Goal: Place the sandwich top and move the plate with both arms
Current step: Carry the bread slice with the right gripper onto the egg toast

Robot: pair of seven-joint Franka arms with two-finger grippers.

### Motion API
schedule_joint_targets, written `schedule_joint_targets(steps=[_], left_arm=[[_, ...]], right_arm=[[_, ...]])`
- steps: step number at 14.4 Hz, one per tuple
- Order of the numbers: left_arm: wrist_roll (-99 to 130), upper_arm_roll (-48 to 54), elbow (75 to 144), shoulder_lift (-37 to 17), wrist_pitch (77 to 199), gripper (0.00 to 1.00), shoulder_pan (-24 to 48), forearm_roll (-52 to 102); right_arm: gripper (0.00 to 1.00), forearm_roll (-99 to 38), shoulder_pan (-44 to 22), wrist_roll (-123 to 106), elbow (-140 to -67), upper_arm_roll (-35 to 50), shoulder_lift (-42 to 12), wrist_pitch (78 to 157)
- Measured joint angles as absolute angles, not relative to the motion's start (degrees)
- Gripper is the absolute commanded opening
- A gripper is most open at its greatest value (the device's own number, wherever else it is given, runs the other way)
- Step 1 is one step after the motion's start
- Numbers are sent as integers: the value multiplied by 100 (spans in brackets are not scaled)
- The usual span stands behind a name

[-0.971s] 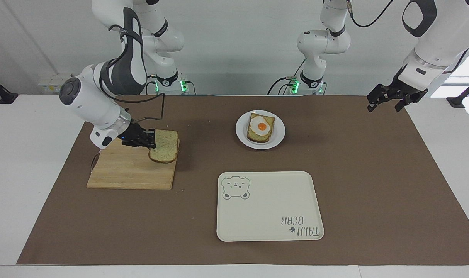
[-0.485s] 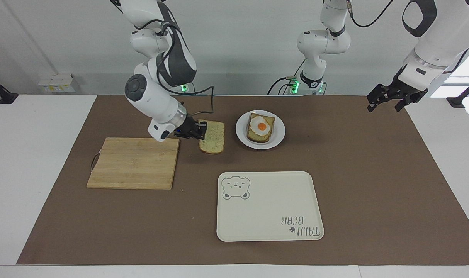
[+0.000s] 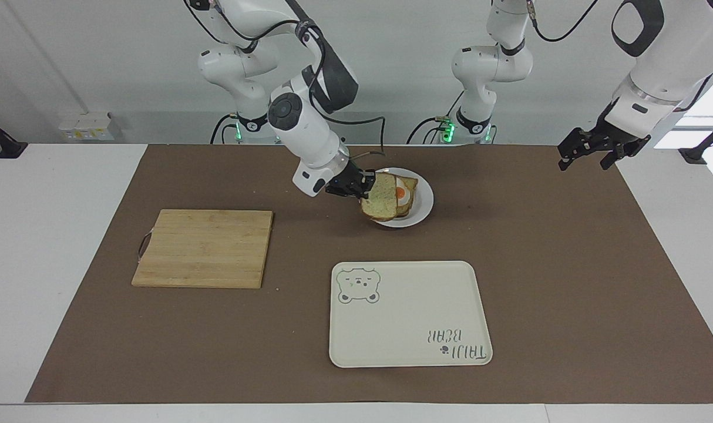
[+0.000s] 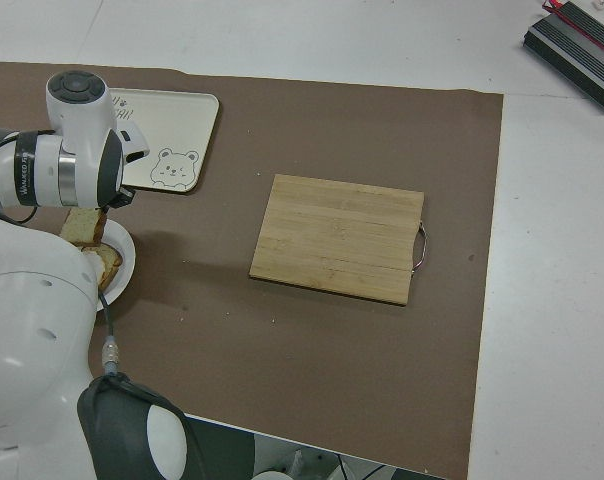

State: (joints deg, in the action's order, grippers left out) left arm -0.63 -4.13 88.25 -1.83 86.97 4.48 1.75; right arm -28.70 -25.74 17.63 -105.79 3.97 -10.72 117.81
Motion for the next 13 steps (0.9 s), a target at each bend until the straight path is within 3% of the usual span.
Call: schedule_joint_targets(steps=[10, 13], left_arm=[[-58, -235, 8833, 89, 8304, 100, 481, 314], [-60, -236, 9245, 278, 8490, 100, 481, 394]], right_arm=[[0, -3143, -3515, 1960, -11365, 398, -1068, 12718], [0, -3146, -3599, 1960, -11610, 394, -1077, 12943]])
